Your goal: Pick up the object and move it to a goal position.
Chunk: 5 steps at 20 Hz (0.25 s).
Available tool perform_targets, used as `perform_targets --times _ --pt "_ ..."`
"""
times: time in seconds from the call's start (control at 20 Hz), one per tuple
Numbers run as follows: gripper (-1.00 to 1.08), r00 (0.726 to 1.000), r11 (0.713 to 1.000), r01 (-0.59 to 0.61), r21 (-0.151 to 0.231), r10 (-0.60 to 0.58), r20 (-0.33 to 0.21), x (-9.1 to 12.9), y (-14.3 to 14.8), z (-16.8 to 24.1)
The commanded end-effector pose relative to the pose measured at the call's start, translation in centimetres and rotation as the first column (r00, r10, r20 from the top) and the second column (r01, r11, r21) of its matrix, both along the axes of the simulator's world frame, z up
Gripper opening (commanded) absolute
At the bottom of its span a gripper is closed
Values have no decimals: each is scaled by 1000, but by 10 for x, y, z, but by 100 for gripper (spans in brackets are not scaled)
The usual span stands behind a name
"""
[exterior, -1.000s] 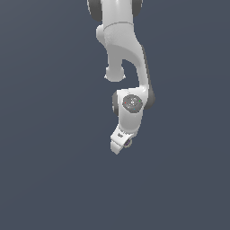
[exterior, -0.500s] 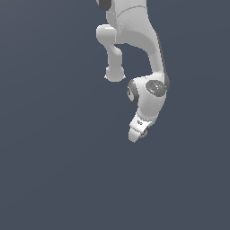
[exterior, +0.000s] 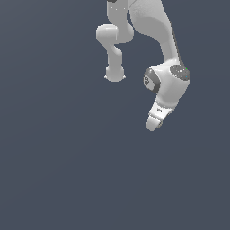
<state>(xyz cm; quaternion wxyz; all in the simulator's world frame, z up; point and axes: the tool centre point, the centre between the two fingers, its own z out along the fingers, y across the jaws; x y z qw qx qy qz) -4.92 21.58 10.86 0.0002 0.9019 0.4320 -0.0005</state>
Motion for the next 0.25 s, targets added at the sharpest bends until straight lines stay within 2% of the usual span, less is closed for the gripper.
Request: perform_targets --times 0.0,0.2 --pt "-100 1000 1000 2 0 -2 1 -4 10 5" --pt "-100 1000 1000 2 0 -2 1 -6 16 7"
